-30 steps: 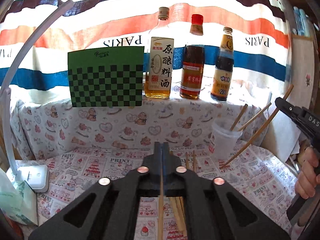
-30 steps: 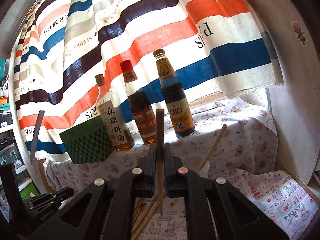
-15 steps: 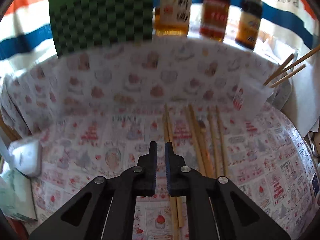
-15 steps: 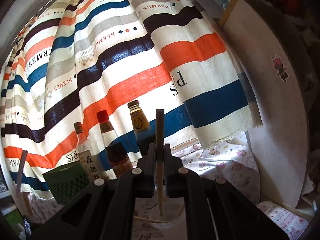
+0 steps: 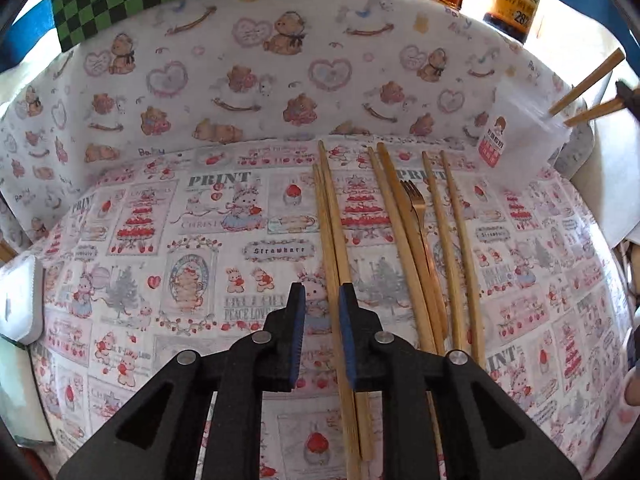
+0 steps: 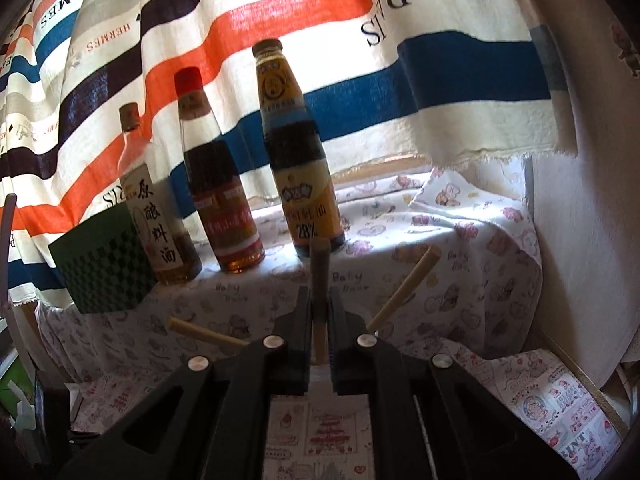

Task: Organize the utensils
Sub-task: 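Drop the chopstick into the cup with the right gripper while the left carries its chopstick over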

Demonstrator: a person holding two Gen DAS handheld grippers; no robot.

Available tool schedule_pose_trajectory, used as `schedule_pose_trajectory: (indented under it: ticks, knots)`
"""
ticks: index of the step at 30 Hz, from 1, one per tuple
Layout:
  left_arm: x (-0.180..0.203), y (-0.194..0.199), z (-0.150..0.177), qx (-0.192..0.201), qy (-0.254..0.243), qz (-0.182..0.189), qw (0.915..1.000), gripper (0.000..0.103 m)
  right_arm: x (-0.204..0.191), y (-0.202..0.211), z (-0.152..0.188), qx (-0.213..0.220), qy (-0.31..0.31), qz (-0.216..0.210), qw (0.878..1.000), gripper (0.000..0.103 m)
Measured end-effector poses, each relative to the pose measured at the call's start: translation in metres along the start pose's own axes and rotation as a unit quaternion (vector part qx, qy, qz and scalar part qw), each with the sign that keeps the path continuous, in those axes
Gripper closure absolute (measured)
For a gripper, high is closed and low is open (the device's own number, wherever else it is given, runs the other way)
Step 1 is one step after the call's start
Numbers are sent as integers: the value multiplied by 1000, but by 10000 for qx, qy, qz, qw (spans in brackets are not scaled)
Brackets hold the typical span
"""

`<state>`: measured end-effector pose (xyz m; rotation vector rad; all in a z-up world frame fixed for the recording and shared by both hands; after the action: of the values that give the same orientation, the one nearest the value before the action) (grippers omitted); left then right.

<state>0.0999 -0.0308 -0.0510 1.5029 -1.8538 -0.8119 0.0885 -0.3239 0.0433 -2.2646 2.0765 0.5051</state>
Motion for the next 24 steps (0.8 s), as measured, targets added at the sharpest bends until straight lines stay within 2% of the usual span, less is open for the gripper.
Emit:
schedule_pose_trajectory:
  ticks: [3, 5, 8, 13, 15, 16, 17, 18, 19, 21, 23, 24]
  knots:
    - [-3, -2, -2, -8, 79, 28, 10000, 87, 4, -4, 2, -221, -132, -117, 9996, 95]
    - [-3, -12, -6, -166, 73, 26, 9998, 87, 6, -5, 3, -336, -167, -118, 9992, 95]
    - [7, -23, -19, -206, -238, -364, 9988, 87, 5, -5, 3, -415, -135, -149, 9989, 95]
    - [6, -50, -52, -572, -135, -367, 9976, 87, 6, -12, 5, -725, -163, -189, 9971, 91]
    - [2, -59, -65, -685, -50, -425, 9967, 90, 8, -14, 7, -829, -216, -183, 9962, 87]
    - [-1, -62, -69, -759, 29, -458, 9961, 97, 10, -14, 7, -862, -265, -183, 9958, 80]
    - [-3, -63, -72, -846, 132, -434, 9954, 98, 12, -15, 8, -867, -342, -151, 9955, 74]
    - [-5, -61, -74, -892, 214, -321, 9953, 98, 16, -14, 8, -852, -463, -72, 9953, 72]
    - [-7, -55, -78, -806, 257, -188, 9962, 98, 19, -15, 9, -866, -580, -18, 9946, 71]
    - [-6, -34, -87, -443, 248, -193, 9985, 98, 24, -17, 9, -955, -751, -115, 9925, 68]
    - [-3, -6, -97, -16, 246, -168, 9996, 98, 29, -18, 9, -1010, -975, -170, 9900, 56]
    - [0, 8, -102, 167, 278, -93, 9994, 98, 30, -17, 9, -1034, -1058, -195, 9888, 55]
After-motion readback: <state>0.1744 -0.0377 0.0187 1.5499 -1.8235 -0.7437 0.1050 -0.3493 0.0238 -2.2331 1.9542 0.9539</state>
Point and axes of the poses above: each gripper's, at about its wrist camera, not at the fingertips, and y roughly against the way its jaws point, x to its right, z to its underside, the point moved 1 cm from there along -y, roughly the way its jaws point, and after that the axes turned 6 degrees about x, right-handed, at the moved point
